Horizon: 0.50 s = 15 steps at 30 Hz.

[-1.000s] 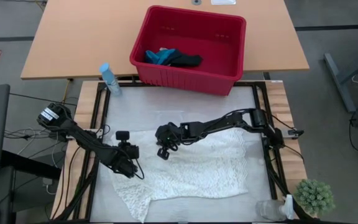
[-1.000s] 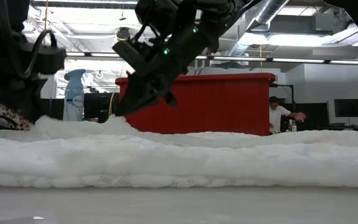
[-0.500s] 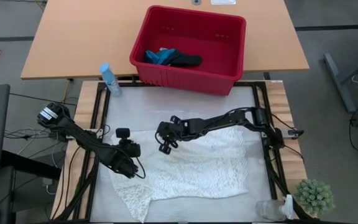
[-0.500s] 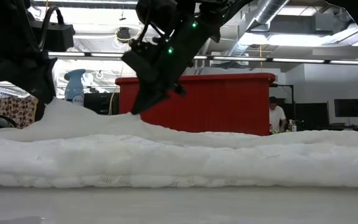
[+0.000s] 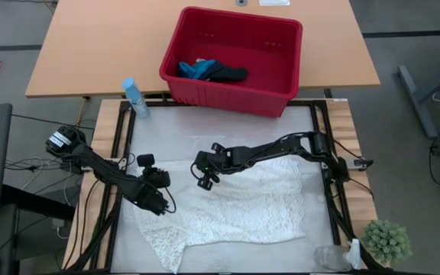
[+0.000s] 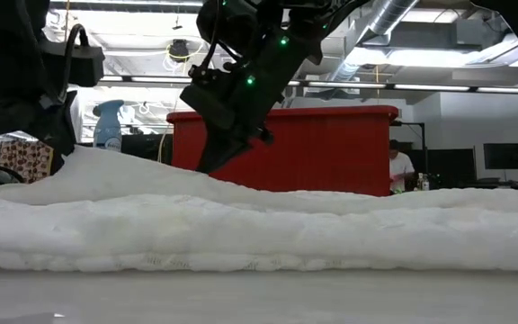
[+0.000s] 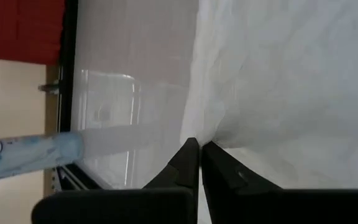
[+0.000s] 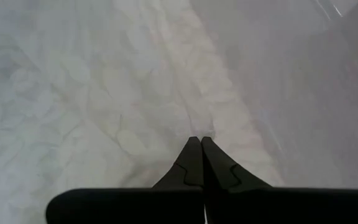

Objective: Fold Laundry from Bin
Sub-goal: Fold the white shirt

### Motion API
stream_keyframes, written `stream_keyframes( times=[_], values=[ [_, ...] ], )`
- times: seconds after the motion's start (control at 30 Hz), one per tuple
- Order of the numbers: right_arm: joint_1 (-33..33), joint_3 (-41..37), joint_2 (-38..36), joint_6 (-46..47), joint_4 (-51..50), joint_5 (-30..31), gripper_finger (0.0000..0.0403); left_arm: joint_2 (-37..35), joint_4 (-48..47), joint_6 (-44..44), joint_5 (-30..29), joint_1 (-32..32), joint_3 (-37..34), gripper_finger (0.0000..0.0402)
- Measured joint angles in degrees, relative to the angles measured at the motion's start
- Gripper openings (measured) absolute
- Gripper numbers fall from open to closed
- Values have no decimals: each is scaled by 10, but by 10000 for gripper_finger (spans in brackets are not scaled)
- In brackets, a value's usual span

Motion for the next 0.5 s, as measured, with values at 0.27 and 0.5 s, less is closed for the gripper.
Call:
stream_keyframes(
  times=[0.27,0.5],
  values=[
    [3,-4,4,4,6,0,13,0,-59,-2,-11,10,0,0],
    [3,-4,5,3,3,-1,13,0,-56,-2,-18,47,0,0]
  ],
)
